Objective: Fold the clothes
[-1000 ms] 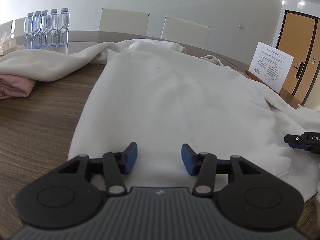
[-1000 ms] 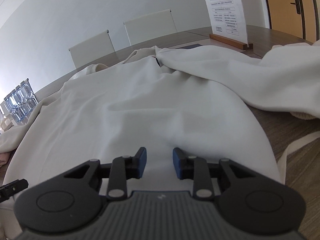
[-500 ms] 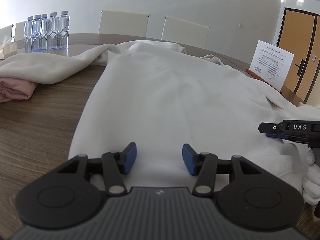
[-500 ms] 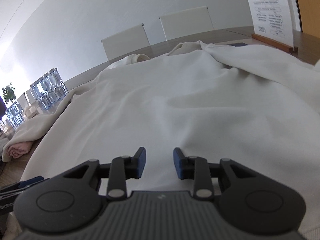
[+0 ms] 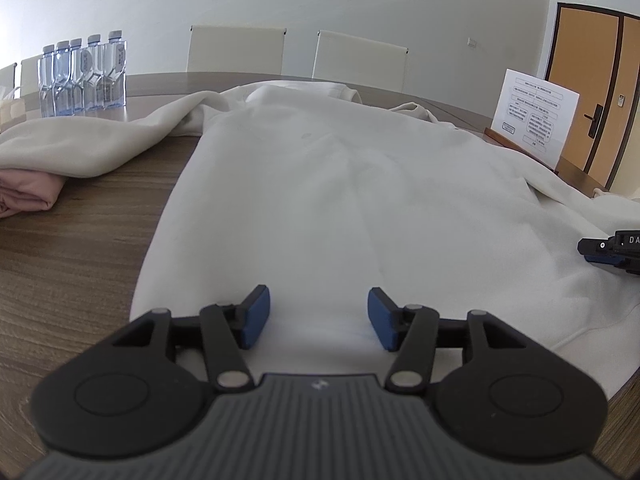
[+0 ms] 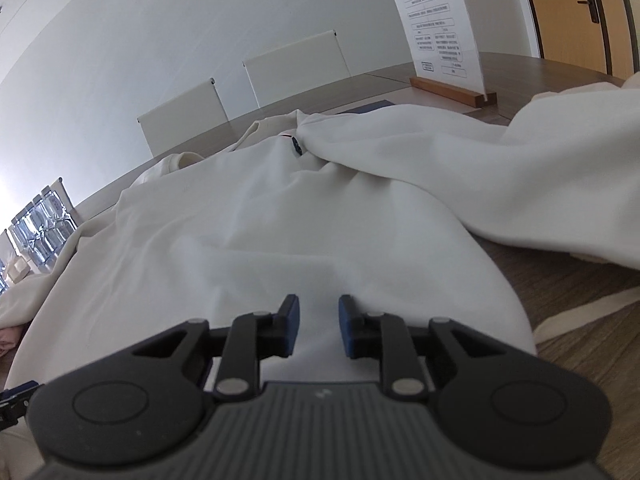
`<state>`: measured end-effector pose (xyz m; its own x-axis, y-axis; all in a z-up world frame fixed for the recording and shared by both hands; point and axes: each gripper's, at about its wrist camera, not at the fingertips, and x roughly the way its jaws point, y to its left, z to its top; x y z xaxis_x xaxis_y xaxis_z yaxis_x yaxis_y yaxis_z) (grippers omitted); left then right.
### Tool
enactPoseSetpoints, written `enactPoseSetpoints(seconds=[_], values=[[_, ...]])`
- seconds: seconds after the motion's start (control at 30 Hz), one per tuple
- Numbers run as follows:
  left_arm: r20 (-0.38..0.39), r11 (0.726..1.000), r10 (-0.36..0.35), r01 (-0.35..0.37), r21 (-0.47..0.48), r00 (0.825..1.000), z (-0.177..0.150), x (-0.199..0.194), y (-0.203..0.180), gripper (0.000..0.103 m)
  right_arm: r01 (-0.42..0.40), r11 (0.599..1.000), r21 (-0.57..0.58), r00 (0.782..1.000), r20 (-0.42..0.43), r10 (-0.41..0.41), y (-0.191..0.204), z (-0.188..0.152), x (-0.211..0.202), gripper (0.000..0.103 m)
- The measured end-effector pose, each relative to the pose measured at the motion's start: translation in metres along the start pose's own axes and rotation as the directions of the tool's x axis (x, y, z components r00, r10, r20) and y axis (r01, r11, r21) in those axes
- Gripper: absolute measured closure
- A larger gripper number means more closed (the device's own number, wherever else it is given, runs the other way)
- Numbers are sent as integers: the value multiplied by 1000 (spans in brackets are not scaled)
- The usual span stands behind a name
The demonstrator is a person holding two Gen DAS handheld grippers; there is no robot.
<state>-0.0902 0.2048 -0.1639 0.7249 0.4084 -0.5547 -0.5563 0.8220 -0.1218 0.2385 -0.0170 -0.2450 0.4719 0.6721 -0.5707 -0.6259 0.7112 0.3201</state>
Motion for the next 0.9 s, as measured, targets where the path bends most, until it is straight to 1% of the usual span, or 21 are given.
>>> enactPoseSetpoints(seconds=[0.07, 0.1, 0.13, 0.17, 0.23, 0.27, 0.33, 0.37, 0.43, 0.5, 0.6, 0.67, 0.7, 0.73, 0.8, 0.83, 0.87, 0.9], values=[[3, 1000, -15, 15, -5, 1000, 0, -1, 2, 49, -31, 999, -29, 999, -12, 31, 3, 7, -4, 68], [6, 1000, -27, 27, -10, 1000, 1, -2, 4, 49, -54, 997, -48, 998, -17, 53, 5, 13, -7, 62], [5, 999, -48, 49, -20, 999, 2, -4, 7, 49, -76, 995, -67, 997, -23, 75, 8, 20, -9, 59], [11, 997, -64, 65, -29, 998, 4, -6, 9, 49, -90, 991, -97, 996, -18, 89, 12, 31, -10, 59], [37, 996, -84, 85, -29, 996, 9, -13, 13, 49, -107, 981, -159, 994, 2, 109, 23, 60, -6, 57], [64, 997, -78, 79, -13, 995, 15, -16, 13, 49, -112, 976, -186, 993, 16, 117, 30, 76, -2, 57], [105, 999, -50, 49, 14, 993, 29, -19, 12, 48, -156, 959, -236, 986, 20, 165, 50, 114, 12, 53], [111, 999, -36, 34, 17, 993, 37, -18, 13, 46, -185, 950, -253, 981, 3, 192, 64, 132, 27, 52], [118, 1000, 8, -10, 15, 993, 54, -10, 13, 45, -248, 928, -278, 969, -47, 244, 94, 168, 63, 43], [119, 999, 51, -53, 12, 992, 67, 2, 15, 41, -304, 908, -289, 952, -113, 284, 126, 201, 105, 43], [114, 994, 104, -106, 9, 988, 77, 23, 20, 40, -358, 903, -236, 926, -215, 311, 174, 233, 184, 43], [120, 992, 129, -130, 1, 984, 79, 34, 24, 40, -355, 914, -196, 917, -262, 300, 200, 243, 235, 44], [126, 992, 127, -127, -8, 984, 78, 36, 27, 40, -350, 920, -177, 913, -285, 292, 213, 247, 259, 45], [130, 993, 118, -117, -17, 984, 77, 36, 30, 39, -344, 926, -158, 908, -307, 285, 226, 251, 284, 50], [140, 995, 100, -96, -34, 985, 75, 34, 37, 36, -335, 930, -153, 898, -349, 266, 251, 253, 323, 62], [145, 995, 92, -87, -42, 985, 74, 33, 40, 36, -339, 926, -164, 888, -380, 258, 265, 250, 340, 62], [153, 995, 95, -89, -45, 984, 75, 29, 42, 35, -324, 930, -174, 880, -415, 229, 277, 247, 356, 64], [161, 995, 98, -91, -48, 982, 76, 25, 43, 34, -301, 936, -184, 872, -451, 192, 288, 246, 371, 68]])
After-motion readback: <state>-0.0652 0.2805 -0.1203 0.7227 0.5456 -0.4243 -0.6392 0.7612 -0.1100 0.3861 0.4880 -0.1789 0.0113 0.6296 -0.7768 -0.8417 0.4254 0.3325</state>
